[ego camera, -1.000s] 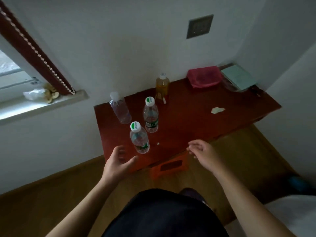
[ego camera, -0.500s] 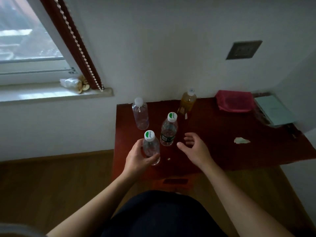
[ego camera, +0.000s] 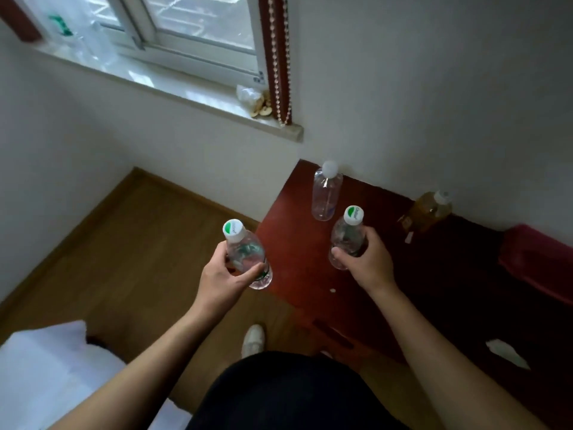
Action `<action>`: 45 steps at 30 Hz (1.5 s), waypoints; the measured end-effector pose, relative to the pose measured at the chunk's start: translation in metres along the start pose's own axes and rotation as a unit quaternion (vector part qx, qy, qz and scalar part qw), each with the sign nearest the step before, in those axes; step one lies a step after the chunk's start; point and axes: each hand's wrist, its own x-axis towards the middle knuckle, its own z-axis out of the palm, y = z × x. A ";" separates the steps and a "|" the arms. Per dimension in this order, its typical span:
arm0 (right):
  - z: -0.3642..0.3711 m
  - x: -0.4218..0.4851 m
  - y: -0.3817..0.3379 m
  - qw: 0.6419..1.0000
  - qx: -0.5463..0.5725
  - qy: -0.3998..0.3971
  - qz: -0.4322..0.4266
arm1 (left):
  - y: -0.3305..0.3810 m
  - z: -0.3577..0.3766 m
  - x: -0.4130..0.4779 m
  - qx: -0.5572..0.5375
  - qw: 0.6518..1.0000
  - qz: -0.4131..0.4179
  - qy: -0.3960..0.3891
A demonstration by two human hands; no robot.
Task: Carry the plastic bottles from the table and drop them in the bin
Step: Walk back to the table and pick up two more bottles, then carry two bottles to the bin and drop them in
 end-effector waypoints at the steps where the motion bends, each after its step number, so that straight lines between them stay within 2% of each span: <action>1: 0.004 0.002 -0.007 1.000 -0.001 -0.017 -0.017 | -0.004 -0.009 -0.008 0.002 1.000 -0.009 0.022; 6: 0.051 0.005 -0.052 0.986 -0.018 -0.135 -0.096 | -0.049 -0.067 -0.052 0.033 0.989 -0.056 0.136; 10: 0.115 -0.011 -0.101 0.961 -0.037 -0.222 -0.159 | -0.092 -0.121 -0.093 0.008 0.965 -0.134 0.223; 18: 0.255 -0.060 -0.150 0.905 -0.087 -0.377 -0.179 | -0.182 -0.197 -0.156 -0.065 0.895 -0.286 0.337; 25: 0.324 -0.076 -0.147 0.892 -0.162 -0.393 -0.154 | -0.242 -0.251 -0.179 -0.051 0.858 -0.369 0.353; 32: 0.364 -0.048 -0.162 0.897 -0.203 -0.377 -0.113 | -0.268 -0.313 -0.148 -0.088 0.855 -0.363 0.358; 38: 0.431 -0.011 -0.190 0.892 -0.199 -0.397 -0.083 | -0.290 -0.372 -0.096 -0.086 0.851 -0.374 0.358; 42: 0.498 0.018 -0.225 0.880 -0.195 -0.424 -0.086 | -0.310 -0.420 -0.064 -0.080 0.831 -0.403 0.376; 45: 0.558 0.034 -0.262 0.863 -0.200 -0.454 -0.097 | -0.323 -0.453 -0.049 -0.089 0.800 -0.439 0.399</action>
